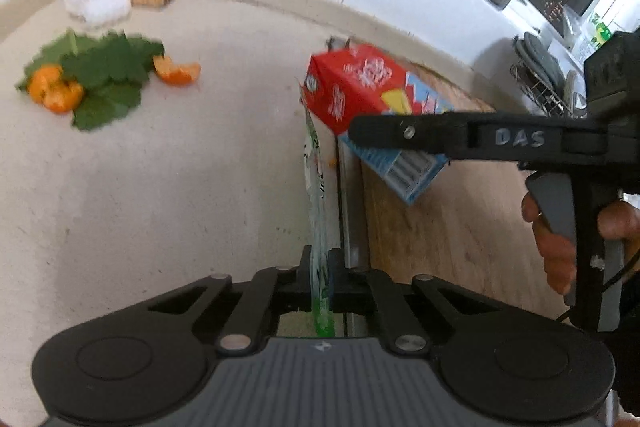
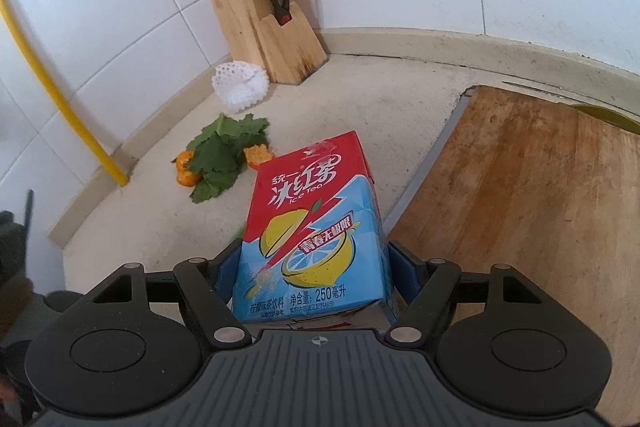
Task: Collect trash
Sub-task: 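Lift the held carton and green packet with both tools off the counter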
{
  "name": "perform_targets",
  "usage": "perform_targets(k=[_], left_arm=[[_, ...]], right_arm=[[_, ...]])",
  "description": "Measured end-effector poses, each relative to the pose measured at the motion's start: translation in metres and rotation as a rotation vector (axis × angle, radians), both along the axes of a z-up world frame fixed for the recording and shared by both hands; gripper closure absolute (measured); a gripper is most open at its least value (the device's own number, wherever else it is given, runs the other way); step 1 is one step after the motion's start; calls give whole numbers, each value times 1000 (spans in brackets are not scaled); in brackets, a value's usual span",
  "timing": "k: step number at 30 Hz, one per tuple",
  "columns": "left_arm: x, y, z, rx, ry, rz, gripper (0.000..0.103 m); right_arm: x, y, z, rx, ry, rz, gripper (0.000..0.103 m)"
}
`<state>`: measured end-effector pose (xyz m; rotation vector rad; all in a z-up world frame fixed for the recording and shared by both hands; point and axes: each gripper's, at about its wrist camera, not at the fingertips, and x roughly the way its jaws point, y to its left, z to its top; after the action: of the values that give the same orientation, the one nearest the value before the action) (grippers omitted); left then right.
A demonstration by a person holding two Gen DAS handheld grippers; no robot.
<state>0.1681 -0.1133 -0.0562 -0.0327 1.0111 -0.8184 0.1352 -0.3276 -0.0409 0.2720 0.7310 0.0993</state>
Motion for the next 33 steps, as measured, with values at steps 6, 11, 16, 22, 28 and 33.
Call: perform_targets(k=[6,11,16,22,28,33], left_arm=[[-8,22,17,-27,-59,84,102],[-11,41,25,-28,-88,151,102],[-19,58,32,-33,-110,205,102],[-26,82,36,-41,-130,264,102],[-35,105,41,-43,-156,318,102],[-42,125,44,-44,-169,366,102]], right_arm=[[-7,4,8,-28,-24,-18,25],[-13,22,18,-46,-44,18,25],[-12,45,23,-55,-54,58,25],[-10,69,29,-63,-68,96,25],[-9,94,35,-74,-81,141,25],[-8,114,39,-82,-89,182,24]])
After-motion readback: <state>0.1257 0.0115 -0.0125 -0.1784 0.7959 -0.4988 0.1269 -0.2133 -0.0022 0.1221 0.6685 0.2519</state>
